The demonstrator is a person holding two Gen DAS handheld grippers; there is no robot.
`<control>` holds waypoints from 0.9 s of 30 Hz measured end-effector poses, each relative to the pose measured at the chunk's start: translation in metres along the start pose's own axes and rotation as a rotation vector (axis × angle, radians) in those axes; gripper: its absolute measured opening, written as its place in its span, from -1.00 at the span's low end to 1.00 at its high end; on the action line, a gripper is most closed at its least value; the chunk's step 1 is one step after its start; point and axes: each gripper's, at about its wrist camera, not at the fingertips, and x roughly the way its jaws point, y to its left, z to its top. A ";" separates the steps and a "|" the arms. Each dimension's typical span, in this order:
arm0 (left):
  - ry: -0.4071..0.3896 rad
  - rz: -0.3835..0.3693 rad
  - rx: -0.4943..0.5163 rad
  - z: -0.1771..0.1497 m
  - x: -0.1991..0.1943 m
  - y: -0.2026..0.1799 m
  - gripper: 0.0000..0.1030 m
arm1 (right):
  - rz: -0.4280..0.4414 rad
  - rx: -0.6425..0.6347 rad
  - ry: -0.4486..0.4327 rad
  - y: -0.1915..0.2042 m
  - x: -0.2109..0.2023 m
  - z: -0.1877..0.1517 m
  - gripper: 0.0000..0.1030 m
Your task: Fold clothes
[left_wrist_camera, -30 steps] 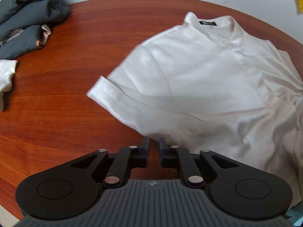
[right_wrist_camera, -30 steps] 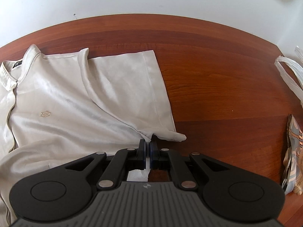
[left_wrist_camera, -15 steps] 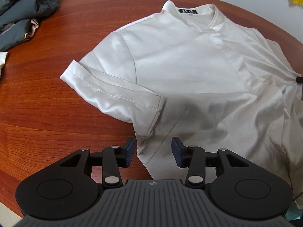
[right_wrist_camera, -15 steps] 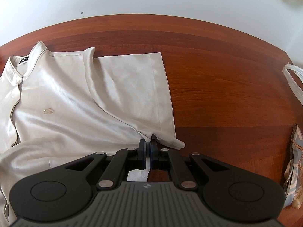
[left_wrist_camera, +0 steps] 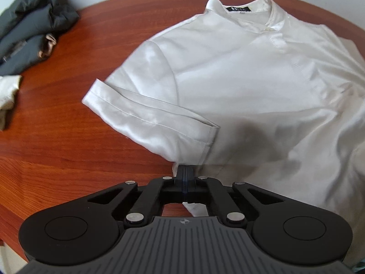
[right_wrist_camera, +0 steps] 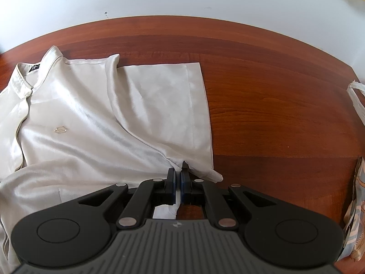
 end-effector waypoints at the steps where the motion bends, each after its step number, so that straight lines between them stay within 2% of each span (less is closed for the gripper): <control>1: 0.004 0.006 0.001 0.001 0.002 0.002 -1.00 | 0.000 0.001 0.000 0.000 0.001 0.000 -0.92; 4: 0.019 0.007 0.002 0.010 0.010 0.014 -1.00 | 0.000 -0.003 -0.003 0.002 0.001 0.000 -0.92; 11: -0.002 -0.084 -0.051 0.016 0.001 0.036 -0.98 | -0.018 0.016 -0.006 0.008 0.000 0.000 -0.92; 14: -0.004 -0.112 -0.058 0.010 -0.003 0.035 -0.83 | -0.021 0.021 -0.005 0.009 -0.001 -0.002 -0.92; 16: -0.006 -0.126 -0.058 0.006 -0.006 0.033 -0.46 | -0.023 0.022 -0.004 0.009 -0.002 -0.002 -0.92; 18: -0.013 -0.141 -0.052 0.002 -0.009 0.029 -0.26 | -0.025 0.021 -0.003 0.010 -0.002 -0.004 -0.92; 24: -0.004 -0.176 -0.070 -0.007 -0.012 0.019 -0.20 | -0.023 0.017 -0.005 0.013 -0.004 -0.006 -0.92; 27: -0.002 -0.169 -0.072 -0.007 -0.009 0.013 -0.20 | -0.021 0.014 -0.004 0.013 -0.003 -0.007 -0.92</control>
